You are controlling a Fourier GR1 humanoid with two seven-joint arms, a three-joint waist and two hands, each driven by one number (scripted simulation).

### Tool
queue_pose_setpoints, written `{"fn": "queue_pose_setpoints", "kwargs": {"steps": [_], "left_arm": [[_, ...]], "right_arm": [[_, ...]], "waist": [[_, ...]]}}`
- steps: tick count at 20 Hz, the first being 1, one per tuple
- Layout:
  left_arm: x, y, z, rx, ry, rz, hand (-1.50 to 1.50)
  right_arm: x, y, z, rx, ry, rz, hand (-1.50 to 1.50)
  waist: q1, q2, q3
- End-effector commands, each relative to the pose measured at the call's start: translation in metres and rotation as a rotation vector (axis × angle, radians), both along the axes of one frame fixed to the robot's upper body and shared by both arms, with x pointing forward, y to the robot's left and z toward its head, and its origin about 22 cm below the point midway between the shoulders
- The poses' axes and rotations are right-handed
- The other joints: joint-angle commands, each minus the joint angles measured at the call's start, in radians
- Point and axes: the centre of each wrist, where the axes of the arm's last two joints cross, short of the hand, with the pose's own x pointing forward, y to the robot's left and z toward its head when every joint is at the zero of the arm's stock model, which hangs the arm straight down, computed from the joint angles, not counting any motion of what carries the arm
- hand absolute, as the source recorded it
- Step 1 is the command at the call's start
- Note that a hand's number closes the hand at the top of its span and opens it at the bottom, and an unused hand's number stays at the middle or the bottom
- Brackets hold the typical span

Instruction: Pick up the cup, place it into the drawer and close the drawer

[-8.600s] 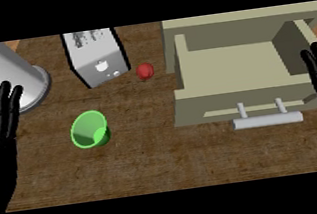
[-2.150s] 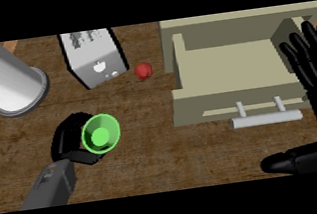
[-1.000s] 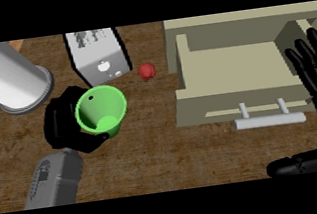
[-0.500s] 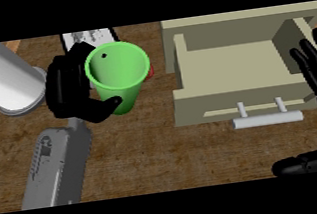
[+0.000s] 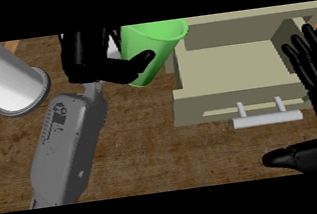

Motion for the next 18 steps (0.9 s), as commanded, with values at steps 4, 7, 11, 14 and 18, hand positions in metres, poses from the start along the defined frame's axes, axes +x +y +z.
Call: {"fn": "queue_pose_setpoints", "kwargs": {"steps": [4, 7, 11, 14, 18], "left_arm": [[0.019, -0.03, 0.015, 0.064, 0.021, -0.015, 1.5], [0.03, -0.039, 0.011, 0.091, 0.047, -0.019, 1.5], [0.045, -0.065, 0.038, 0.108, 0.067, 0.013, 1.5], [0.047, -0.076, 0.014, 0.127, 0.09, 0.025, 1.5], [0.05, -0.085, 0.01, 0.146, 0.115, 0.023, 1.5]], "right_arm": [[-0.009, -0.001, 0.014, 0.006, -0.011, -0.009, -1.5], [-0.01, -0.005, 0.017, 0.002, -0.021, -0.003, -1.5], [-0.013, -0.011, 0.012, -0.004, 0.012, 0.007, -1.5], [-0.002, -0.009, -0.013, 0.014, -0.018, 0.015, -1.5], [0.001, -0.004, -0.009, -0.009, -0.012, 0.002, -1.5]], "waist": [[-0.003, 0.0, 0.0], [-0.006, 0.001, 0.0], [-0.019, 0.003, 0.0], [-0.024, 0.006, 0.0], [-0.023, 0.005, 0.0]]}}
